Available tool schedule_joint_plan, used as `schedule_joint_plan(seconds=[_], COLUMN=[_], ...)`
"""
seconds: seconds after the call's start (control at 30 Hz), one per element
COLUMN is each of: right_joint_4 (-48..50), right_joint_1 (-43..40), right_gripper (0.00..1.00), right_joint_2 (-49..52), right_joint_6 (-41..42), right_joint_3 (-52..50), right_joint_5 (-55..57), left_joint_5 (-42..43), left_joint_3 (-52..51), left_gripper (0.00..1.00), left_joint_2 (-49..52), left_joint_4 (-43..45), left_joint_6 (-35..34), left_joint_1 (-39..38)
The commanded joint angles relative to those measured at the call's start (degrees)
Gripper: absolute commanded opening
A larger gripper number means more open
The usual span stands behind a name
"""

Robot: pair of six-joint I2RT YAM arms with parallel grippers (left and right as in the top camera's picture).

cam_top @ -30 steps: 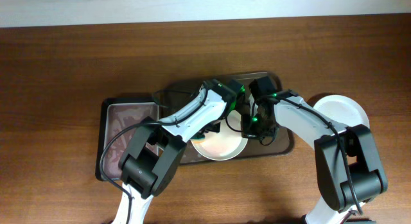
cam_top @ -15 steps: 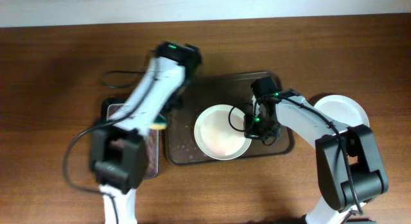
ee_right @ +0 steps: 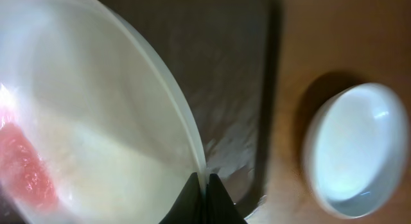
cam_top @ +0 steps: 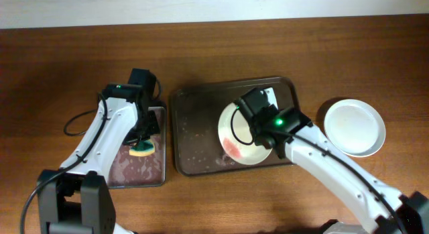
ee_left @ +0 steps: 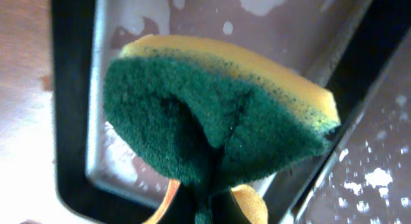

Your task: Clean dirty plates on tray and stack at the side

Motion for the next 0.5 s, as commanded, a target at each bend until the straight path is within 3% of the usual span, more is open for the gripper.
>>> schedule_joint_plan(seconds=[0.0,0.17,0.27,0.47], right_joint_4=[0.02,-2.32,-2.93,-4.72], right_joint_1=[3.91,5.6,6.54,14.23], right_gripper=[0.04,0.04,0.04,0.04], right_joint_2=[-2.91,-2.89,-2.89,-2.89], right_joint_6=[0.61,0.17,-4.37,-5.6], right_joint_3=[4.31,9.97,11.78,11.82], right_joint_5=[16.5,19.47,20.06,28.06], left_joint_5=[3.41,3.39,3.39,3.39], left_joint_3=[-2.62,-2.69,-2.69,-2.69], left_gripper=[0.0,0.0,0.0,0.0], left_joint_2=[-1.36,-1.36,-1.36,-1.36], left_joint_4=[3.28,4.31,4.31,4.28], left_joint_6=[2.75,2.78,2.78,2.78], left_joint_1=[1.44,1.51,1.51,1.51])
